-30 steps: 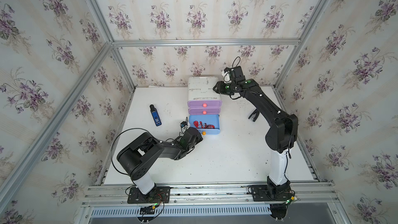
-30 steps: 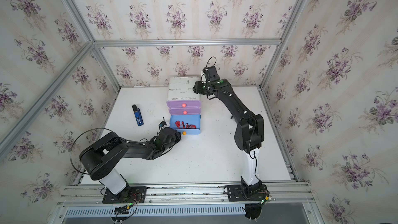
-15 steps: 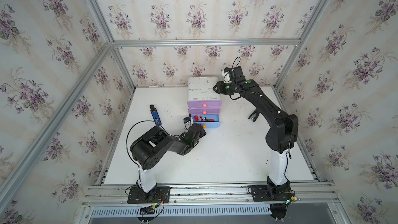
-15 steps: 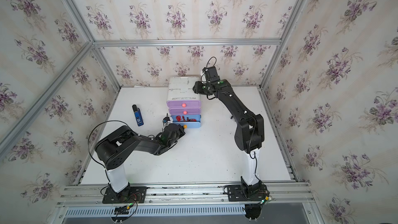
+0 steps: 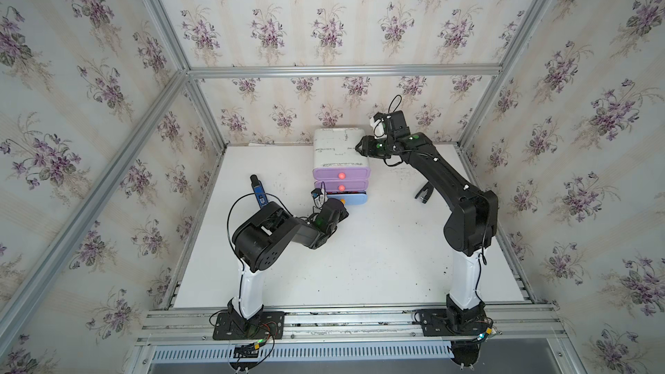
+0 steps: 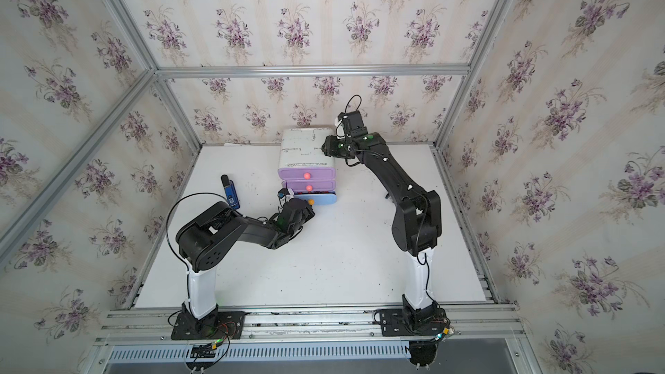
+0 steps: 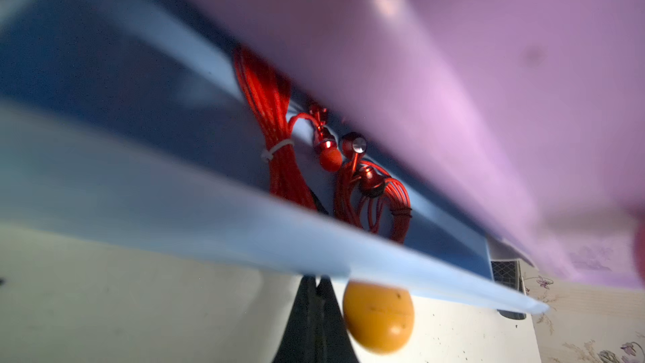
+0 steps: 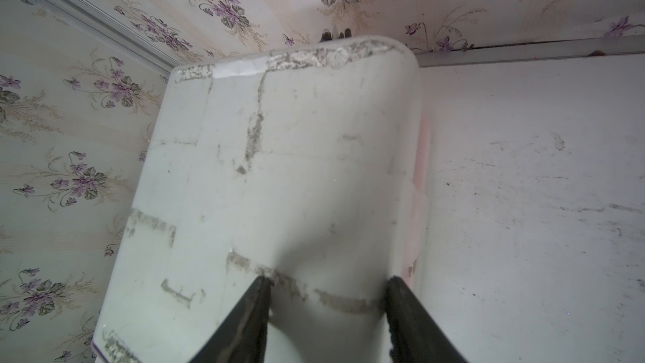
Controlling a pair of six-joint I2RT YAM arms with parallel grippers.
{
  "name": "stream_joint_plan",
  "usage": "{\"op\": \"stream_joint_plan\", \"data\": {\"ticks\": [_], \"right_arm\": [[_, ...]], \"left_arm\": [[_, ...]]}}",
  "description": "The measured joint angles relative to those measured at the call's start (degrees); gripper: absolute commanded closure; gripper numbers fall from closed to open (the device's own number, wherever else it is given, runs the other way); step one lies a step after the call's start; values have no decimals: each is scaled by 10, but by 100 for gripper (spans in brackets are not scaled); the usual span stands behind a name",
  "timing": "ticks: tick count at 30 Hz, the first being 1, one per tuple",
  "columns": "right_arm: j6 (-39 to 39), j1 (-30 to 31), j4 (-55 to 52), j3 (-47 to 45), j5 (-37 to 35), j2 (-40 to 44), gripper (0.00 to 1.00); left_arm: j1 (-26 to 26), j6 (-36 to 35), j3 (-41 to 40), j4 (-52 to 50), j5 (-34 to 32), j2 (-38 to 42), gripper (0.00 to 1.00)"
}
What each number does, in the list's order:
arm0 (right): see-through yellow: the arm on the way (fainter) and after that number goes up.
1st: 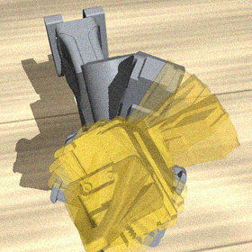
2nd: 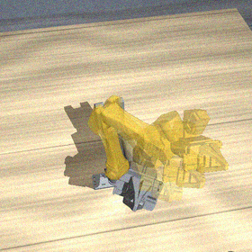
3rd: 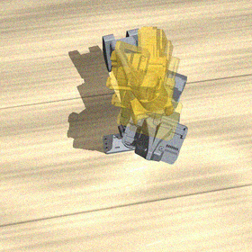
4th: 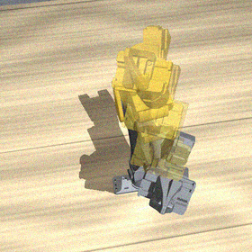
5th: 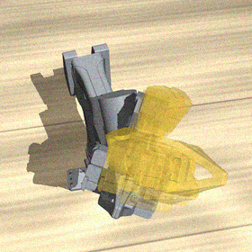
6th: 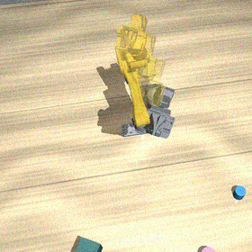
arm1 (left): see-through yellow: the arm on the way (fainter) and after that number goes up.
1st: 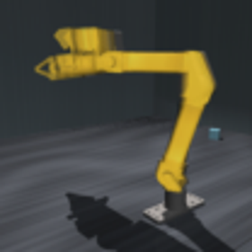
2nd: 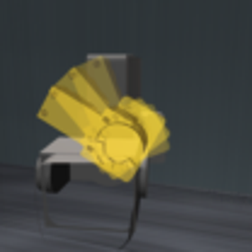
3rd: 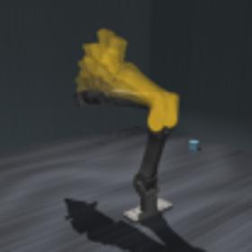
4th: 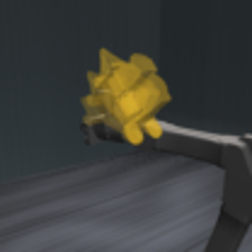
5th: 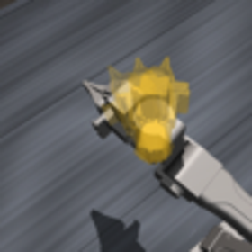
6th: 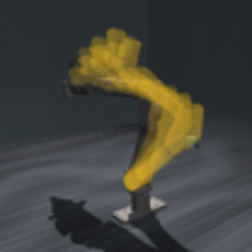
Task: Place the wired earphones into the drawer by color
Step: Close the drawer in the storage box.
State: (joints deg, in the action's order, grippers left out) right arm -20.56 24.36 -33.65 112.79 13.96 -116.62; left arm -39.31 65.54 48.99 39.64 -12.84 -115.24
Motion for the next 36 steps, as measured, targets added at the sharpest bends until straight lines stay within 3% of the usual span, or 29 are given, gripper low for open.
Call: {"op": "stream_joint_plan", "data": {"ticks": [16,20,22,23,25,28,30,33,36], "right_arm": [[10,0,4,-2,15,-2,43],[10,1,3,-2,17,-2,36],[10,1,0,-2,19,0,20],[11,1,-4,-3,19,3,12],[13,1,-11,-5,18,14,1],[24,3,-15,-16,3,51,0],[32,3,-14,-24,-8,85,0],[48,1,-9,-52,-42,152,0],[66,0,35,-156,-88,262,0]], "left_arm": [[13,9,16,1,1,-20,90],[7,9,-1,12,9,-11,83],[1,8,-13,16,14,1,80],[-3,7,-21,16,16,11,74],[-11,4,-37,16,20,34,53],[-25,-5,-74,3,32,94,33],[-37,-18,-91,-28,41,144,26],[-65,-45,-110,-99,49,252,18],[-89,-85,-119,-204,65,400,0]]}}
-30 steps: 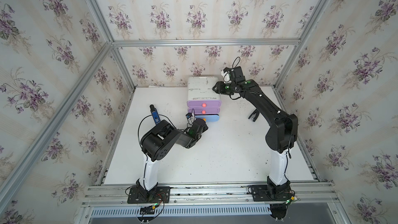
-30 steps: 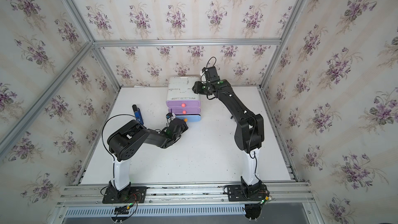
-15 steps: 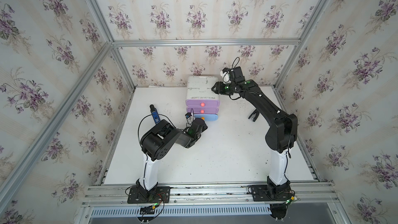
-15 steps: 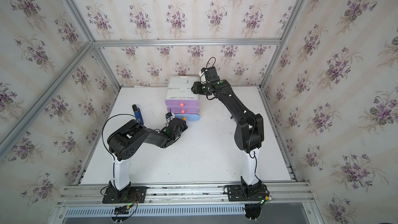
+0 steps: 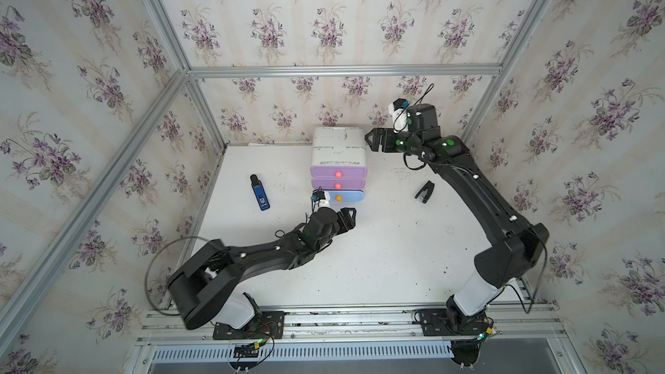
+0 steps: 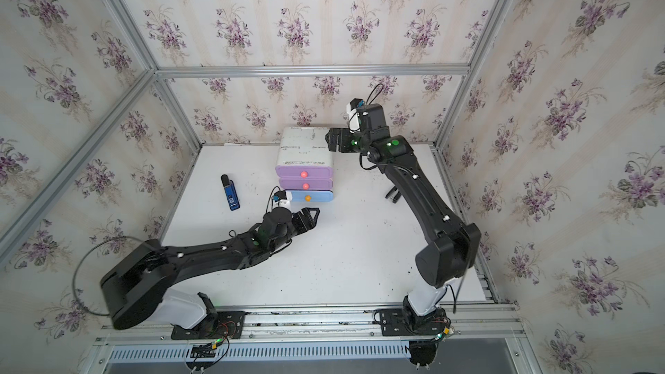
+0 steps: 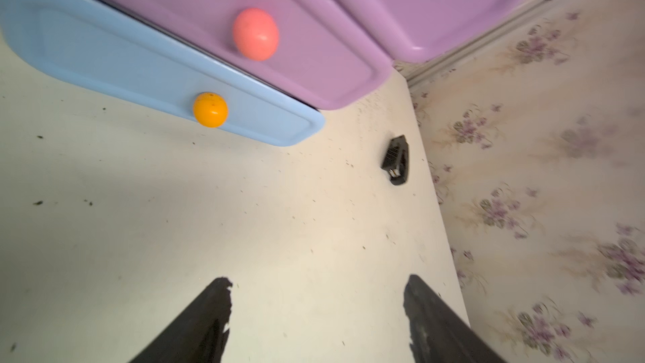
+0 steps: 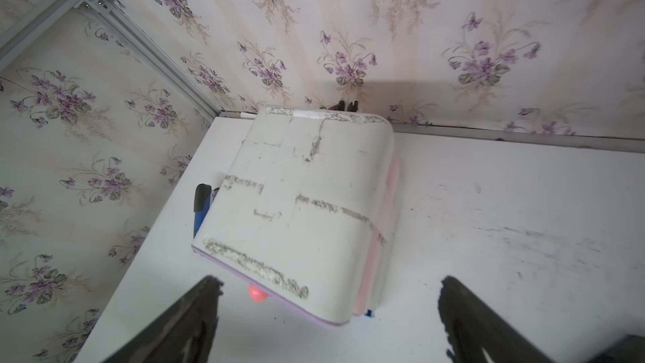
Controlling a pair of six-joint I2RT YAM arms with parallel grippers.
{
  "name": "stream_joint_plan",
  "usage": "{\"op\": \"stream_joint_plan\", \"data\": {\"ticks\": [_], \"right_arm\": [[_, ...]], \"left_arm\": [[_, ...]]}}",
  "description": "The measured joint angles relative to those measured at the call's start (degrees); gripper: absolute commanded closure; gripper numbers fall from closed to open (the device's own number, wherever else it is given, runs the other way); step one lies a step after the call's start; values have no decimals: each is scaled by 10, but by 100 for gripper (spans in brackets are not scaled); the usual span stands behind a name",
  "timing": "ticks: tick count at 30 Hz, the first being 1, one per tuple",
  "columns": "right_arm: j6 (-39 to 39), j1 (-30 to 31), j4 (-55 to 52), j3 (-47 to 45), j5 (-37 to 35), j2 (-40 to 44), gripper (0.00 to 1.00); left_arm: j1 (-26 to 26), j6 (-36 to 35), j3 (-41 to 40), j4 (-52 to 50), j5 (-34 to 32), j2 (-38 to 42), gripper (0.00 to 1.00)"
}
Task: Place the wired earphones into the drawer by color
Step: Close the drawer in the storage box, then reset both arms
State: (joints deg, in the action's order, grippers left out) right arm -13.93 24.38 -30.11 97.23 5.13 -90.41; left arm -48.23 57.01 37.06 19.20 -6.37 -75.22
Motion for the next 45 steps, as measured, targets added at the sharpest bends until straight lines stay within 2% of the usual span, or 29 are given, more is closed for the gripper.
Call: {"op": "stream_joint_plan", "data": {"ticks": [4,6,7,9,11,13,15,20,24,26,31,45], "right_arm": [[24,-16,150,-329,-121,236,0],[41,-42,260,-502,-181,321,0],[53,-52,313,-570,-203,342,0],[74,-73,415,-693,-237,354,0],[85,-94,490,-750,-274,328,0],[96,-106,588,-779,-315,282,0],[111,-108,695,-815,-322,224,0],[155,-115,880,-850,-326,76,0],[150,-173,949,-834,-266,46,0],[135,-198,1004,-855,-249,27,0],[122,-205,1023,-859,-207,24,0],[113,-207,1044,-853,-185,24,0]], "left_arm": [[3,-105,46,-188,-45,265,0],[45,-189,86,-226,-107,354,0],[82,-233,100,-230,-133,368,0],[192,-317,96,-227,-155,355,0],[306,-379,62,-214,-161,301,0],[375,-423,-2,-192,-156,245,0],[400,-462,-62,-146,-140,189,0],[412,-534,-146,33,-134,60,0],[431,-557,-170,167,-122,-56,0],[431,-569,-153,195,-105,-108,0],[455,-568,-125,217,-88,-105,0],[455,-566,-125,215,-69,-104,0]]}}
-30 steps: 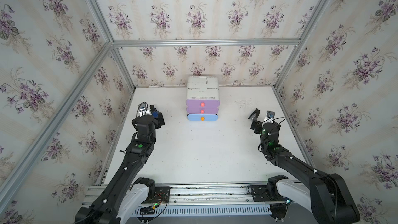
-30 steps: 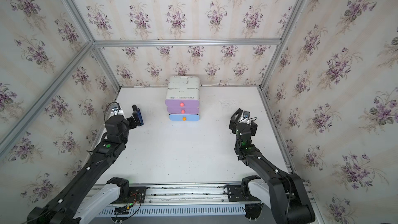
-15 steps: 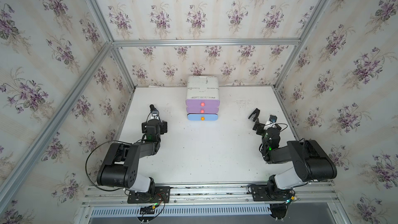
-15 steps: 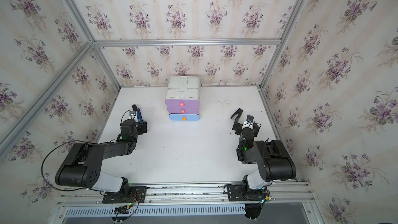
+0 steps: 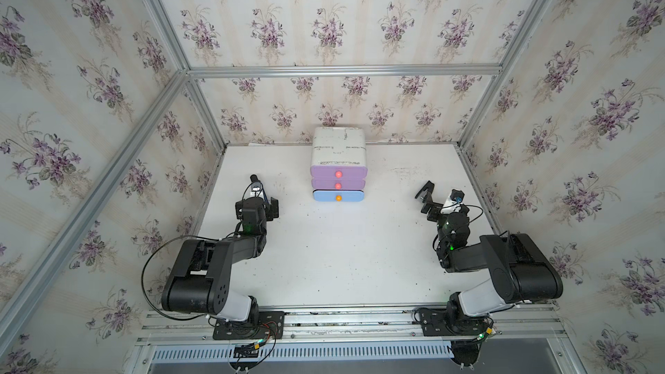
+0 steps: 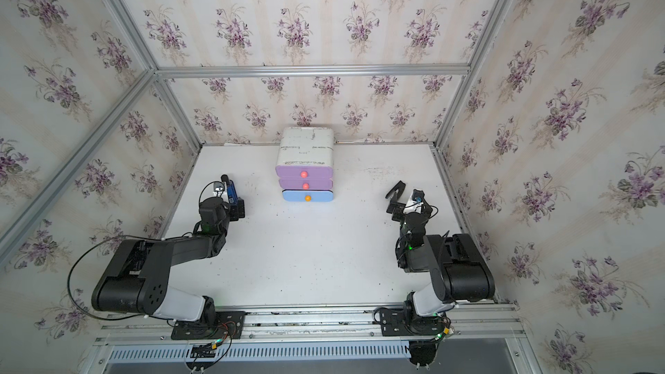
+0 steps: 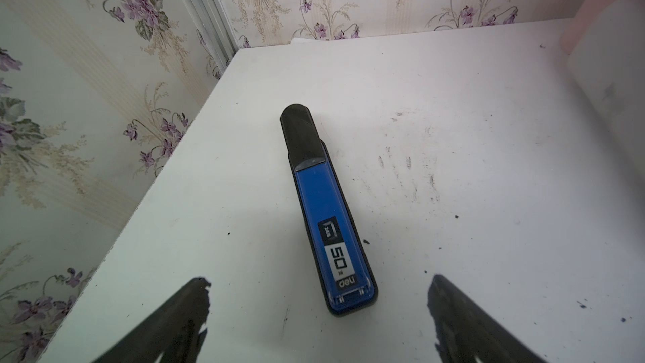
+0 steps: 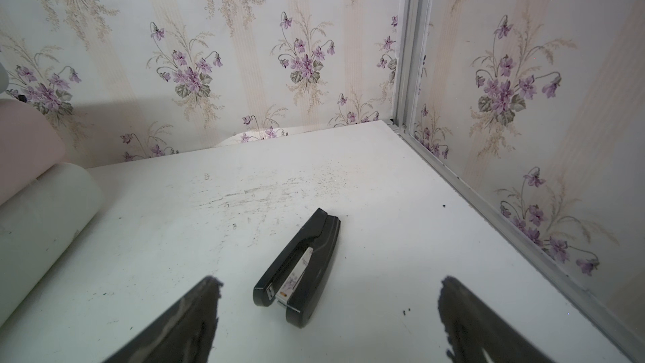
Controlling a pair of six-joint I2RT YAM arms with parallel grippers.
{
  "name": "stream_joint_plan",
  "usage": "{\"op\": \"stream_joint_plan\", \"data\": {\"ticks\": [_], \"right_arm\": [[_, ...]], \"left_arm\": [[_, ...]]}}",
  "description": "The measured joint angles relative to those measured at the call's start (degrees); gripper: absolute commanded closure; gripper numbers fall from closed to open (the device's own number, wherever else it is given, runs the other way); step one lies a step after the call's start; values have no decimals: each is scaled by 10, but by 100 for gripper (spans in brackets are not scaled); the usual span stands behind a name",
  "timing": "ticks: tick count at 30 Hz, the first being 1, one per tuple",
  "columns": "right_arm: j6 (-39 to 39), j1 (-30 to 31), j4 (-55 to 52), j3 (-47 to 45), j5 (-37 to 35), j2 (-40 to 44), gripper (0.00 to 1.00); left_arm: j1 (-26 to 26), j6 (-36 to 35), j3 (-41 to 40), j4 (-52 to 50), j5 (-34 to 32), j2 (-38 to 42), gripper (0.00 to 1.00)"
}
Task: Place the wired earphones into the drawer by color
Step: Reset both arms
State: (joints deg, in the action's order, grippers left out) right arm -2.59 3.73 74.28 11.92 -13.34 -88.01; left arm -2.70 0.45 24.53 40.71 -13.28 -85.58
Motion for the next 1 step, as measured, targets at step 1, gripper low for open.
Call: {"op": "stream_joint_plan", "data": {"ticks": [1], "right_arm": [[0,0,0,0,2,0,0]], "left_arm": [[0,0,0,0,0,0,0]]}}
